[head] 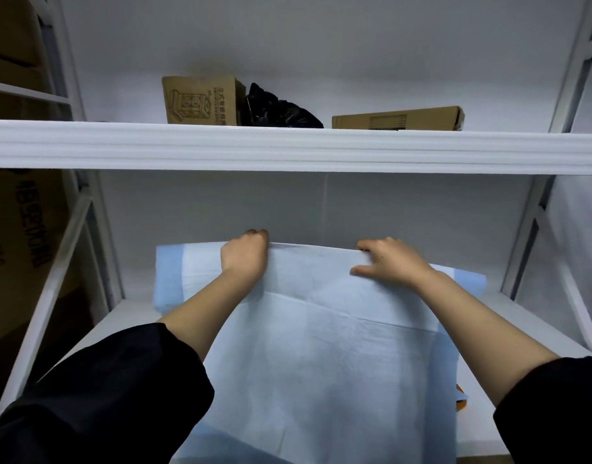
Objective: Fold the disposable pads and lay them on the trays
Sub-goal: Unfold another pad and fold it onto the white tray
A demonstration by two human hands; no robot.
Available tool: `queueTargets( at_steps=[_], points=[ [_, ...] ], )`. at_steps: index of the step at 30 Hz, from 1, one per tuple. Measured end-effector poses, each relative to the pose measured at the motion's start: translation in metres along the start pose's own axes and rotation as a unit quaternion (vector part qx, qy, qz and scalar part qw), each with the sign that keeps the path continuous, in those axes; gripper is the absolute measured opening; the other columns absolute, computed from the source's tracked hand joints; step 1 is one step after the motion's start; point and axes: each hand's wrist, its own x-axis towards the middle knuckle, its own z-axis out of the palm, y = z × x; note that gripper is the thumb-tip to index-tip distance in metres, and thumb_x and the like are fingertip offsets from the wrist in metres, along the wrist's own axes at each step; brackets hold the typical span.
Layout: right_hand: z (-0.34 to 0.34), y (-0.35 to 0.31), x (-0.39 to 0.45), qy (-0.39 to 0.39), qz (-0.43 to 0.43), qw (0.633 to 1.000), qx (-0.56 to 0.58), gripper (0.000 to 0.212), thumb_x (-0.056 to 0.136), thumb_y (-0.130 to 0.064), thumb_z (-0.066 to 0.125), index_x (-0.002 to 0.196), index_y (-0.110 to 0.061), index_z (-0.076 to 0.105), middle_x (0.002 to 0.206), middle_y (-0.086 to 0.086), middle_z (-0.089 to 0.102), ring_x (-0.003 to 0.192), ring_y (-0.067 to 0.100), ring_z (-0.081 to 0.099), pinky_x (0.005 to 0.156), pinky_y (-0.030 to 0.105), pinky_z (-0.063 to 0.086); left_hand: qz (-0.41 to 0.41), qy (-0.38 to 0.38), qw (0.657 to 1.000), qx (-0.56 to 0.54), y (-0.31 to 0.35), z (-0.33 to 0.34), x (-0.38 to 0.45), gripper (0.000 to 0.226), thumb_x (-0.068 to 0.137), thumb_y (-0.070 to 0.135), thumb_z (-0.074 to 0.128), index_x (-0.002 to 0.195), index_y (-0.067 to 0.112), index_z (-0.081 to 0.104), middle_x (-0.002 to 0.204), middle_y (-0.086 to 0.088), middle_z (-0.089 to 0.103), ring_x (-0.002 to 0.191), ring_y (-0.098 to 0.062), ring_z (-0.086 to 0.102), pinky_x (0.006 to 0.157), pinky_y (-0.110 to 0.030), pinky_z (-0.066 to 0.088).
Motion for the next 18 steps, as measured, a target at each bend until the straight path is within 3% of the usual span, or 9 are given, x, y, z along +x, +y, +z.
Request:
queueTargets(
  at_steps=[3,6,8,10,12,14,18],
  points=[
    [-0.009,0.012,-0.003,-0.058,0.032,0.998,0.008,0.021,0.084,-0.036,0.062,0.077,-0.018,0.053,0.08,0.004,0.058,0.088,0.027,0.056,0.067,0.032,0.041,-0.063,-0.023,0.989,-0.132,-0.001,0.005,-0.004,0.02,0.091,0.01,0.037,0.101,0.008,0.054,0.102,-0.012,0.057,0.082,-0.034,0.055,0.065,-0.032,0.038],
    [-0.016,0.019,-0.01,-0.085,0.069,0.994,-0.023,0.02,0.082,-0.026,0.06,0.068,-0.017,0.048,0.079,0.006,0.056,0.085,0.028,0.054,0.057,0.029,0.034,-0.077,-0.036,0.982,-0.168,-0.003,0.007,-0.009,0.019,0.092,0.014,0.036,0.102,0.007,0.051,0.104,-0.014,0.055,0.08,-0.032,0.05,0.067,-0.033,0.039],
    [-0.018,0.017,-0.015,-0.063,0.087,0.988,-0.107,0.007,0.085,-0.017,0.055,0.084,-0.018,0.063,0.095,0.009,0.063,0.098,0.029,0.057,0.065,0.027,0.04,-0.071,-0.034,0.982,-0.174,-0.004,0.006,-0.012,0.019,0.093,0.015,0.036,0.101,0.007,0.051,0.105,-0.014,0.056,0.082,-0.033,0.052,0.068,-0.034,0.041],
    [-0.017,0.01,-0.017,-0.032,0.11,0.976,-0.185,0.027,0.09,-0.01,0.049,0.111,-0.016,0.066,0.114,0.011,0.065,0.114,0.029,0.056,0.083,0.03,0.046,-0.067,-0.031,0.981,-0.18,-0.005,0.008,-0.015,0.019,0.093,0.016,0.038,0.103,0.007,0.051,0.105,-0.014,0.058,0.086,-0.035,0.055,0.07,-0.035,0.043],
    [-0.015,0.002,-0.019,-0.022,0.135,0.971,-0.198,0.034,0.092,-0.005,0.044,0.119,-0.014,0.062,0.122,0.011,0.062,0.117,0.03,0.057,0.088,0.032,0.046,-0.07,-0.034,0.978,-0.193,-0.005,0.007,-0.017,0.019,0.091,0.014,0.039,0.103,0.007,0.052,0.106,-0.014,0.058,0.089,-0.034,0.056,0.072,-0.035,0.045],
    [-0.009,0.002,-0.018,-0.024,0.169,0.977,-0.125,0.036,0.089,0.002,0.042,0.118,-0.01,0.059,0.119,0.013,0.062,0.112,0.032,0.058,0.086,0.033,0.046,-0.077,-0.041,0.976,-0.198,-0.005,0.004,-0.019,0.02,0.09,0.013,0.04,0.103,0.006,0.054,0.106,-0.013,0.058,0.091,-0.034,0.057,0.073,-0.035,0.045],
    [0.01,0.005,-0.016,0.031,0.235,0.962,0.136,0.027,0.08,0.001,0.036,0.095,-0.01,0.057,0.072,0.011,0.071,0.079,0.031,0.068,0.078,0.034,0.055,-0.092,-0.048,0.974,-0.202,-0.011,0.005,-0.021,0.02,0.089,0.011,0.041,0.098,0.003,0.057,0.105,-0.015,0.057,0.09,-0.036,0.056,0.07,-0.031,0.042]
  ],
)
